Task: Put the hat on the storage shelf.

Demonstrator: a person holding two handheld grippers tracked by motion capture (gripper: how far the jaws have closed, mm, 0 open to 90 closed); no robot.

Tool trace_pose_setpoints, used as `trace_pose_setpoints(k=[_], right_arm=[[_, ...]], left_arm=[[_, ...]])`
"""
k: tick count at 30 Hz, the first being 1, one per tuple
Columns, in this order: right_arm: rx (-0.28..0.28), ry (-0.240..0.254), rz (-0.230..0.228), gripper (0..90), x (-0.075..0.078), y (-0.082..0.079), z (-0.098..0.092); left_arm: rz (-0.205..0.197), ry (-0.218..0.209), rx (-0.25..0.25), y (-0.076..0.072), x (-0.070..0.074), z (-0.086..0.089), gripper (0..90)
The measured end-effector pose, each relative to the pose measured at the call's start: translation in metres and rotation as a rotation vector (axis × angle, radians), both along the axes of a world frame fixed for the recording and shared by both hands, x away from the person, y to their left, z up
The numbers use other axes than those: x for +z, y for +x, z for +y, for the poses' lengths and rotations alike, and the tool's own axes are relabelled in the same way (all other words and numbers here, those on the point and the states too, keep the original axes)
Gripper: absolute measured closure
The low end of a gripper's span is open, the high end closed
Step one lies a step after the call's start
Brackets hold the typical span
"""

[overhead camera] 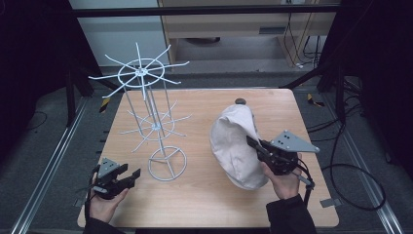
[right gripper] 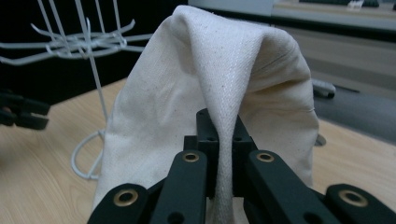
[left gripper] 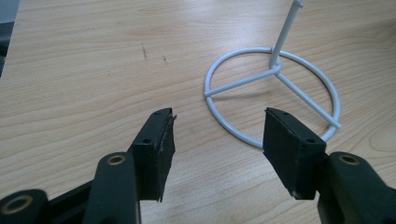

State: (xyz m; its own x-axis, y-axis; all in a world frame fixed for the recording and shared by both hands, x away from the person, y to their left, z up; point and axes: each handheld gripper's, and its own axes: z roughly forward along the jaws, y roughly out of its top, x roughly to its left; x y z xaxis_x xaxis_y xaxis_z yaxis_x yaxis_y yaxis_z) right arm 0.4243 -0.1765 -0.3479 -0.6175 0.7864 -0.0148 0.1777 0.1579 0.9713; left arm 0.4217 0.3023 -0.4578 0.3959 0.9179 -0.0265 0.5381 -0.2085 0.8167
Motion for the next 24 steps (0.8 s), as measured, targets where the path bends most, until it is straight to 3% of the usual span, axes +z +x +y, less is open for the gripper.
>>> trace_pose_setpoints(k=[6,14,24], right_arm=[[0.032,0.068,-0.06,88.3,0.019,-0.006,0.002],[0.064,0.121,-0.147,88.3,0.042,-0.013,0.01],[0.079,0.181,-0.223,88.3,0.065,-0.019,0.019]], left_arm=[[0.001,0.001,0.0,0.0,0.0,0.001,43.3],[0.002,0.001,0.001,0.001,-0.001,0.001,43.4],[0.005,0.0,0.004,0.001,-0.002,0.0,43.4]])
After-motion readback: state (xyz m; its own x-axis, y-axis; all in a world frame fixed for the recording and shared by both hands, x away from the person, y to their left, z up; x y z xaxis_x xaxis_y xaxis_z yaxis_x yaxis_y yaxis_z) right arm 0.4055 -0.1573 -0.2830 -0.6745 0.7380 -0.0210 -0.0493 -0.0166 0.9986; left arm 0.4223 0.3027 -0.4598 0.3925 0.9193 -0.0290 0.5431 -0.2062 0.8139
